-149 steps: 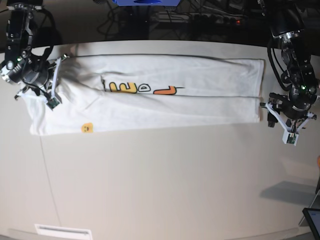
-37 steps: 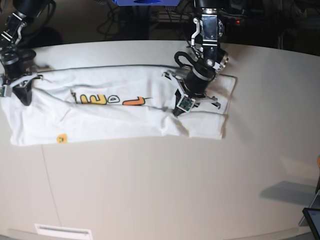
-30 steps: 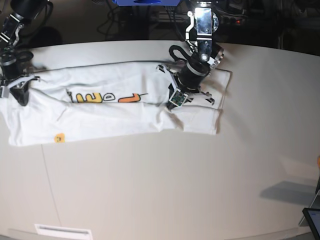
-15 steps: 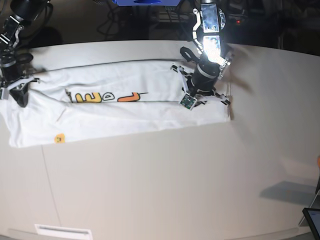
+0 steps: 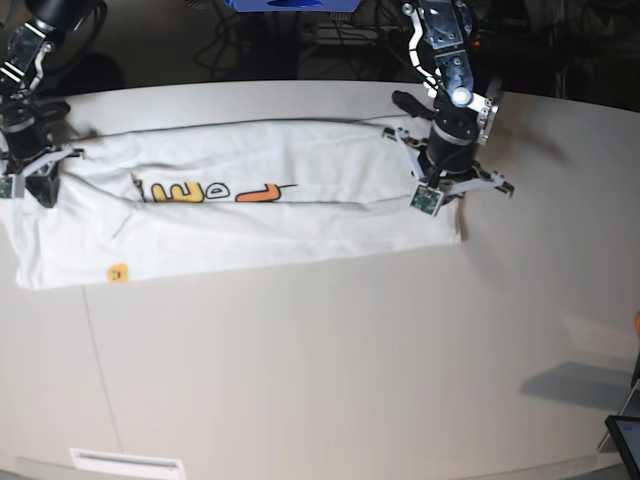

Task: Fold the T-shirt properly
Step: 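Drag the left gripper's end of the strip toward the right gripper, release, then lower the left gripper onto the folded strip end and grasp it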

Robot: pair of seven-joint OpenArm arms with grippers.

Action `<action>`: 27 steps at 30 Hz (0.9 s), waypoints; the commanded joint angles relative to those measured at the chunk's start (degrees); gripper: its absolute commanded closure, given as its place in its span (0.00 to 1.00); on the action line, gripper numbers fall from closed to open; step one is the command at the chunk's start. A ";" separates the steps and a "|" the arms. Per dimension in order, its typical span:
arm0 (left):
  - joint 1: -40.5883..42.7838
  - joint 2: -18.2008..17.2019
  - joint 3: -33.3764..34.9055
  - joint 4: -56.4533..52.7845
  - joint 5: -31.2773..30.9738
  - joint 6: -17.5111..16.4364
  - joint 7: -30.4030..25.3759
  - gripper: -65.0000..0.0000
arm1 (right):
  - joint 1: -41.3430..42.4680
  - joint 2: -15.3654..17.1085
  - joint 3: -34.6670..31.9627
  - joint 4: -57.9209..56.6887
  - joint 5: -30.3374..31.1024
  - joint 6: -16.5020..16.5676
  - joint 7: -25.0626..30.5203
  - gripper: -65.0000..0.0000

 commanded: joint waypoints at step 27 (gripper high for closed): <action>7.70 -15.85 -29.27 -1.73 -71.29 0.37 9.39 0.42 | -1.15 0.07 0.17 1.30 0.34 0.12 0.21 0.75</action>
